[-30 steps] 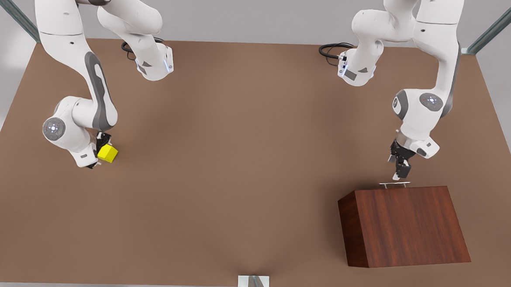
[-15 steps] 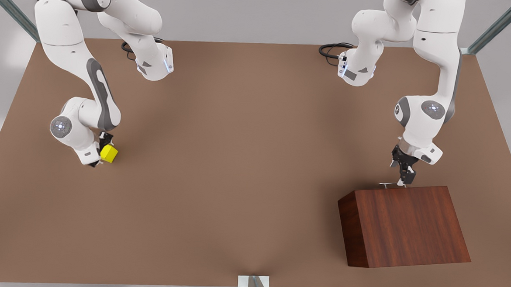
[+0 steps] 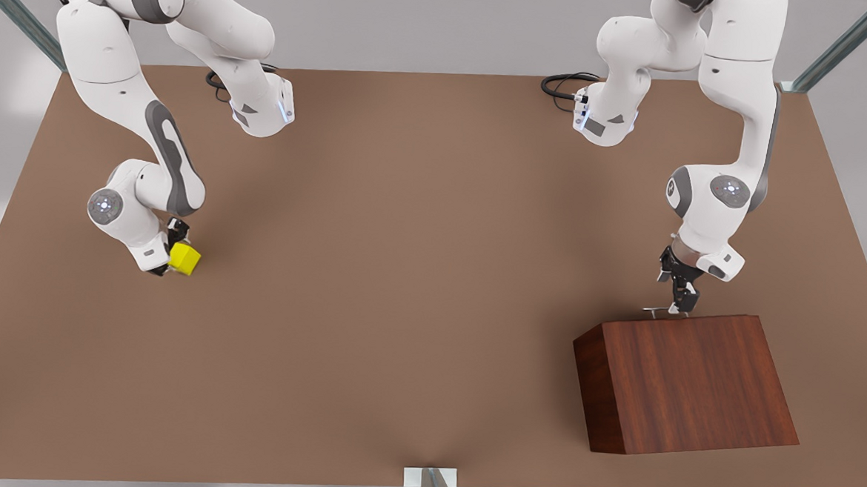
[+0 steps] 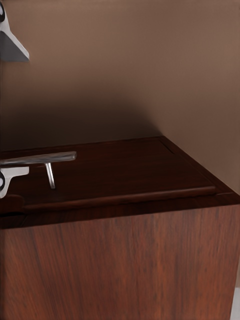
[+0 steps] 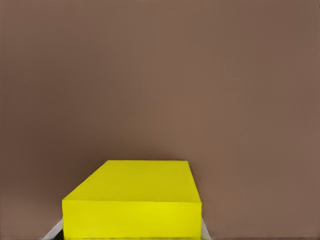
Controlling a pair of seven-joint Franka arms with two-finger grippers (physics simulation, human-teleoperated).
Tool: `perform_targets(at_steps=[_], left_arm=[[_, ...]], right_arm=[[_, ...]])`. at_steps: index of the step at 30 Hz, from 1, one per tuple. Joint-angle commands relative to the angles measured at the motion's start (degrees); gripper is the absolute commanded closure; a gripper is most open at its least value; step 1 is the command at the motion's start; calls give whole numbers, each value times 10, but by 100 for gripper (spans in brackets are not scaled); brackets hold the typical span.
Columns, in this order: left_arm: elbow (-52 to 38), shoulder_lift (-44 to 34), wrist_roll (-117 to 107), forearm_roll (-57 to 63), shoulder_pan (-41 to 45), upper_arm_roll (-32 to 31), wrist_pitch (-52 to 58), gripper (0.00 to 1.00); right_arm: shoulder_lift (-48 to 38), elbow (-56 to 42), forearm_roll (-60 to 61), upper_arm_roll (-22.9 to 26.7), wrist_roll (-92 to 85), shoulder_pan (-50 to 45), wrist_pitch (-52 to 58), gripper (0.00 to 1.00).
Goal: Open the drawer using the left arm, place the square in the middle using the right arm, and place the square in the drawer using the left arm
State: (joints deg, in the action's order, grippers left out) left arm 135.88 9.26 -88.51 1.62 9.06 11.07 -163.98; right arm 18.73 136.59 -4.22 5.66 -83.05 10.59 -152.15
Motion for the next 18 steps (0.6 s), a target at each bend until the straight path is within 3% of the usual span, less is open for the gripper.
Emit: perform_targets(at_steps=[1,5,6,13,15,18], left_arm=[[0,0,0,1,4,0,1,0],[2,-13,-4,1,9,0,27,0],[2,-19,-9,2,10,0,34,0],[4,-25,-26,1,14,0,45,0],[4,-26,-31,1,18,0,53,0],[5,-39,-37,2,18,0,82,0]], right_arm=[[0,0,0,0,0,1,0,36],[-2,-2,-1,0,0,1,2,41],[-3,-2,-1,0,0,1,3,48],[-39,-17,-1,-11,38,-7,42,48],[-56,-53,-1,-100,162,-8,88,48],[-35,-142,-4,-186,302,-47,135,48]])
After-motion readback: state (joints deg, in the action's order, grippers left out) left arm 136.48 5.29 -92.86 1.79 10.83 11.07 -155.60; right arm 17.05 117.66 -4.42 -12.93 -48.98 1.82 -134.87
